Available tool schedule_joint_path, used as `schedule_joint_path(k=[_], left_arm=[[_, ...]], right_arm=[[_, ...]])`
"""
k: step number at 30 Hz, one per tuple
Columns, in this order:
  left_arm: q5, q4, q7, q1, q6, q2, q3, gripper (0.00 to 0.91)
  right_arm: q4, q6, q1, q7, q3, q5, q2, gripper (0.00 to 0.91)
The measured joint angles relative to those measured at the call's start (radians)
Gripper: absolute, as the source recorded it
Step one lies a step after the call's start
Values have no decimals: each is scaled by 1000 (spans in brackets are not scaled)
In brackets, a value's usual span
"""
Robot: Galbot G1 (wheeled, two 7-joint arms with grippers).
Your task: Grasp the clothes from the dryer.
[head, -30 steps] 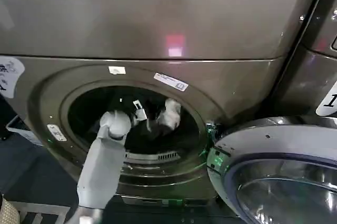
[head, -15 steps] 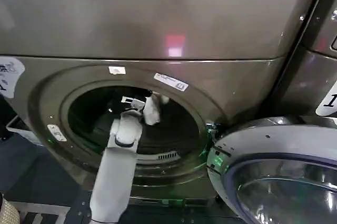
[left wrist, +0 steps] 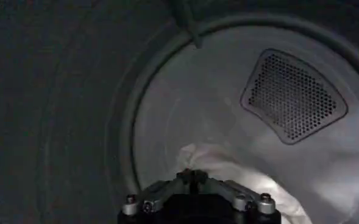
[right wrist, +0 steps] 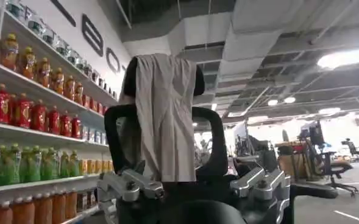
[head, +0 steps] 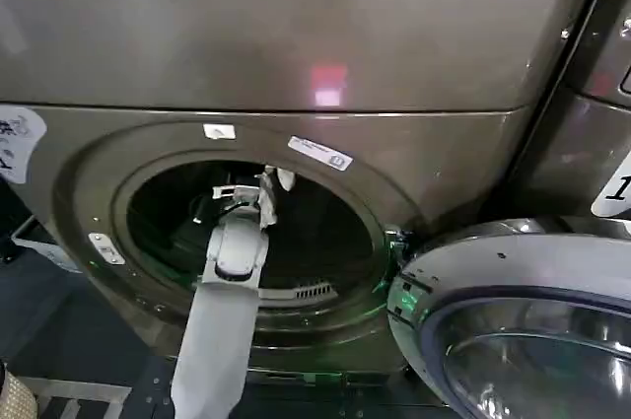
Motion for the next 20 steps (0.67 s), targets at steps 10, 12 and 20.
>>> schedule_joint_path(k=[10, 12, 20], left_arm=[[-5, -12, -9, 8, 2, 0, 0, 0], [-5, -15, -9, 10, 2, 0, 1, 0], [-7, -22, -10, 12, 1, 0, 2, 0]], right_arm=[[8, -12, 0, -2, 12, 1, 5, 907], [10, -17, -1, -2, 14, -1, 5, 907], [16, -28, -2, -3, 18, -7, 6, 907]])
